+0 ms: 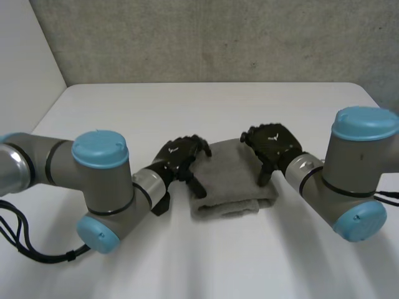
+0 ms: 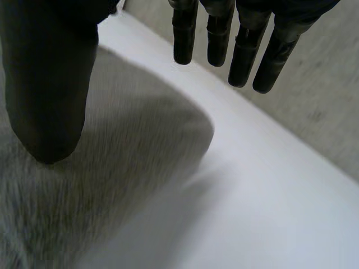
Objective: Fold the towel.
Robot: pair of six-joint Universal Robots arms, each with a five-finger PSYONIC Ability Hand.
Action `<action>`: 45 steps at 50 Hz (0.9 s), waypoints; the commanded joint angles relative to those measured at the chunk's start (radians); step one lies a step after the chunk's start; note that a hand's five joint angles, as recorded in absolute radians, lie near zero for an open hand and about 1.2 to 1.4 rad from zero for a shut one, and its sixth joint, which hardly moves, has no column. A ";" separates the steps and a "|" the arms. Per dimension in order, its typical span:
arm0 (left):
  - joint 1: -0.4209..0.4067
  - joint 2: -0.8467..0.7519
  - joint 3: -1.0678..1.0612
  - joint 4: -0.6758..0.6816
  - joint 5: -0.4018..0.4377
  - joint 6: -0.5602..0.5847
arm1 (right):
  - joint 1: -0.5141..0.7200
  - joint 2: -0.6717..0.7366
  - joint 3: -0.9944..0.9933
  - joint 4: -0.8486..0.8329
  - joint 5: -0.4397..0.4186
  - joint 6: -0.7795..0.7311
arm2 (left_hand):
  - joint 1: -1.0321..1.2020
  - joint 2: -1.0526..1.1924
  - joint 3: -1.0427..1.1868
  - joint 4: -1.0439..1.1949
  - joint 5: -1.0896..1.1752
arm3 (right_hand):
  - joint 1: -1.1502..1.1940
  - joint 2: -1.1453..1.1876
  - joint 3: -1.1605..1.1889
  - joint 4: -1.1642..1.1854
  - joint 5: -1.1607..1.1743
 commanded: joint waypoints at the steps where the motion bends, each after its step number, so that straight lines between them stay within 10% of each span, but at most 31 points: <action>1: 0.003 -0.009 -0.037 -0.002 -0.037 0.006 | -0.007 0.115 -0.054 0.052 0.007 -0.009 | -0.065 -0.041 -0.046 -0.059 -0.015 | -0.142 -0.159 -0.136 -0.125 -0.090; 23: 0.013 0.217 -0.044 -0.033 -0.062 0.001 | -0.011 -0.161 -0.060 0.147 0.031 0.176 | -0.097 -0.073 -0.078 -0.091 -0.047 | -0.150 -0.167 -0.144 -0.133 -0.097; 45: 0.100 0.494 0.114 -0.393 -0.209 0.005 | -0.106 -0.420 -0.163 0.294 0.195 0.248 | -0.097 -0.073 -0.078 -0.091 -0.047 | -0.150 -0.167 -0.144 -0.133 -0.097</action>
